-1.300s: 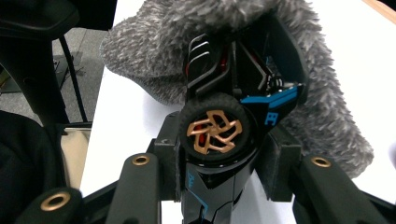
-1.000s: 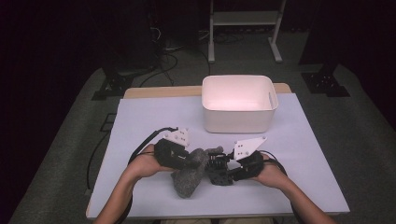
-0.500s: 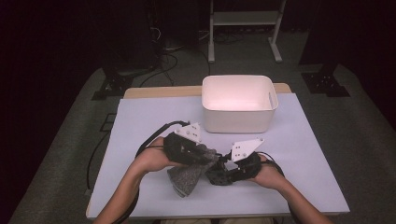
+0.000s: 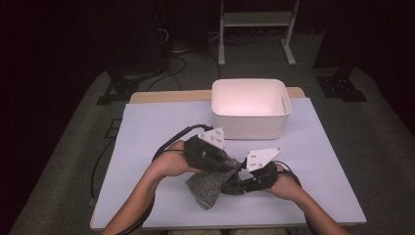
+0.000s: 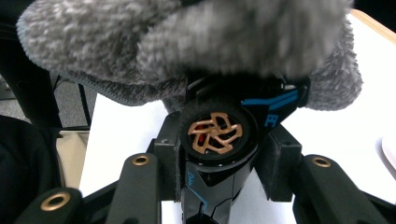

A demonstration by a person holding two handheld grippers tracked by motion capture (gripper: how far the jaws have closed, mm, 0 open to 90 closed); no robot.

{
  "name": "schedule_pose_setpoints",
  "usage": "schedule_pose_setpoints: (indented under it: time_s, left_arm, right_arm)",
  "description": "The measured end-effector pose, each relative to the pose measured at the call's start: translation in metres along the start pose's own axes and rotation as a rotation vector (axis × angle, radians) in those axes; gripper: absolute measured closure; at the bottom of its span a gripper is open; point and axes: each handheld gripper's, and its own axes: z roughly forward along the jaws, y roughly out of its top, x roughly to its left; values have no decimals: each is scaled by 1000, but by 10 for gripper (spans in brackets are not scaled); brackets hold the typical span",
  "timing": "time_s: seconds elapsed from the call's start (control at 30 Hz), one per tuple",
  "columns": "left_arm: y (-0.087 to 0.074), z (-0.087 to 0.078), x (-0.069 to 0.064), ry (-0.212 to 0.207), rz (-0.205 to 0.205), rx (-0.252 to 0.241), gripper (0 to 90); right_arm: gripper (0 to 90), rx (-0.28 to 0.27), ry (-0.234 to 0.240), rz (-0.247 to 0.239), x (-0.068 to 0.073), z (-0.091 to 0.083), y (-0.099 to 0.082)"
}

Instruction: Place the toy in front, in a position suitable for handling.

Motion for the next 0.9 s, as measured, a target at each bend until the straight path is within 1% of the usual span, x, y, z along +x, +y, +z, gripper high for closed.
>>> schedule_pose_setpoints:
  time_s: [0.07, 0.13, 0.23, 0.3, 0.37, 0.4, 0.57, 0.67, 0.8, 0.87, 0.9]
  left_arm:
    - [-4, -2, 0, 5, -13, -5, 790]
    - [-8, -4, 1, 14, -16, 5, 789]
    - [-16, -5, 2, 17, -35, 3, 789]
    - [-21, -4, 4, 8, -45, -9, 788]
    - [-27, -6, 5, 1, -55, -31, 788]
    - [-31, -6, 5, -2, -67, -43, 788]
    - [-50, -7, 7, 0, -103, -50, 787]
    - [-56, -6, 7, -6, -126, -67, 785]
    - [-56, -4, 7, -18, -120, -74, 786]
    - [-53, -3, 7, -21, -115, -70, 786]
    - [-51, -3, 7, -19, -105, -67, 786]
  right_arm:
    - [565, 3, 0, -2, 0, -1, 0]
    - [566, 6, 1, 2, 0, -3, -1]
    - [566, 11, -1, 5, -1, -5, -1]
    - [565, 11, -5, 9, 0, -6, -2]
    - [565, 13, -9, 3, 1, -5, -1]
    - [565, 11, -8, 0, 1, -5, -1]
    - [565, 13, -7, 2, 1, -4, 0]
    - [565, 9, -5, 11, 0, -3, -1]
    - [564, 26, -3, -1, 0, -4, 2]
    - [559, 60, -4, -13, 0, -5, 6]
    - [556, 73, -5, -20, -1, -6, 7]
